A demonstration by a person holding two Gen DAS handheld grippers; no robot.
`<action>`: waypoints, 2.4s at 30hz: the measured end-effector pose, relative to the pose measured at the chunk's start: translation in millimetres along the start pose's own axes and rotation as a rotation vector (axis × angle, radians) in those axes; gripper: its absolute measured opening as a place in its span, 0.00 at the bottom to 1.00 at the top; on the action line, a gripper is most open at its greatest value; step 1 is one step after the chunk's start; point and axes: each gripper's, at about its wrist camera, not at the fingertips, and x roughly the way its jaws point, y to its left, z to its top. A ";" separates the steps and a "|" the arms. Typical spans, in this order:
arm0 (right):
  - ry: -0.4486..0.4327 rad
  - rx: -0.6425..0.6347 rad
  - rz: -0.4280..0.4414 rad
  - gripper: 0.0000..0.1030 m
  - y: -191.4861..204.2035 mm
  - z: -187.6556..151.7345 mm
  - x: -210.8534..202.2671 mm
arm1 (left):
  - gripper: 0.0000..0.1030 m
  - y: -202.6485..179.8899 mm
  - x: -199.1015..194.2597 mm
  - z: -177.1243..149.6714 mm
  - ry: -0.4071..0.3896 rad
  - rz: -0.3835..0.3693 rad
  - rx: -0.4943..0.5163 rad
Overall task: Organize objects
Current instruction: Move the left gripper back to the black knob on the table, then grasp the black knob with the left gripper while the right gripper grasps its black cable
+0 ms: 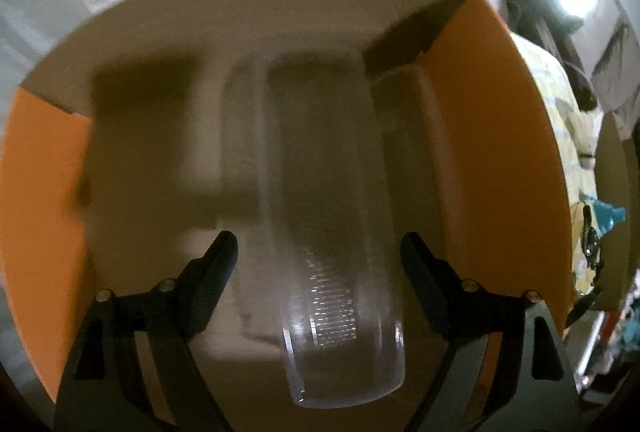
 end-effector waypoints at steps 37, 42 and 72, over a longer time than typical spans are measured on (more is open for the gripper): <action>-0.023 0.082 -0.115 0.68 -90.1 -58.1 -43.2 | 0.79 -90.4 -91.7 -64.7 -0.278 -0.268 0.182; -0.002 0.074 -0.117 0.60 -99.6 -68.1 -40.3 | 0.79 -113.5 -89.3 -67.5 -0.272 -0.290 0.219; 0.114 -0.013 -0.113 0.26 -118.2 -93.6 3.2 | 0.49 -184.1 -35.6 -66.9 -0.133 -0.245 0.346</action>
